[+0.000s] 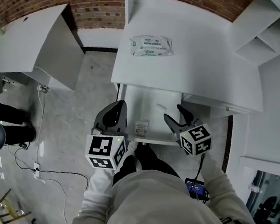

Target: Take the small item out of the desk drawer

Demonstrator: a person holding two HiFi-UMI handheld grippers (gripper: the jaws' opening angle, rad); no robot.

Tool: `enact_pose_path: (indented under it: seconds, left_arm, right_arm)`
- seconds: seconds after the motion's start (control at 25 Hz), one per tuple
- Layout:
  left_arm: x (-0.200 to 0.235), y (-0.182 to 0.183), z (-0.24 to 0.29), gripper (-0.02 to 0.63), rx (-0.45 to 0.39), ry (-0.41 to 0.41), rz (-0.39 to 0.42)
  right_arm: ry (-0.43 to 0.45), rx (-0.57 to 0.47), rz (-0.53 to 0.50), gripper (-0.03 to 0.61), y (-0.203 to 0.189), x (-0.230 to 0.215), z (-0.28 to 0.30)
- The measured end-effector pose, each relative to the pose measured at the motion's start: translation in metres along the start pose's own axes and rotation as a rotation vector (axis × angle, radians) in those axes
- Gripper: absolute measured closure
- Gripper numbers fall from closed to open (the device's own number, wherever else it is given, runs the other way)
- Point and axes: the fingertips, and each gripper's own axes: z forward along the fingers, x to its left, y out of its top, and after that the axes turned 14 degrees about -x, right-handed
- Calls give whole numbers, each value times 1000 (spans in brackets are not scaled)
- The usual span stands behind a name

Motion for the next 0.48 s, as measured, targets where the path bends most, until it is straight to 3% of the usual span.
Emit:
enact_pose_path:
  seconds: [0.48]
  left_arm:
    - [22, -18, 14, 597, 66, 99, -10]
  right_arm:
    - [137, 210, -53, 305, -62, -11, 61]
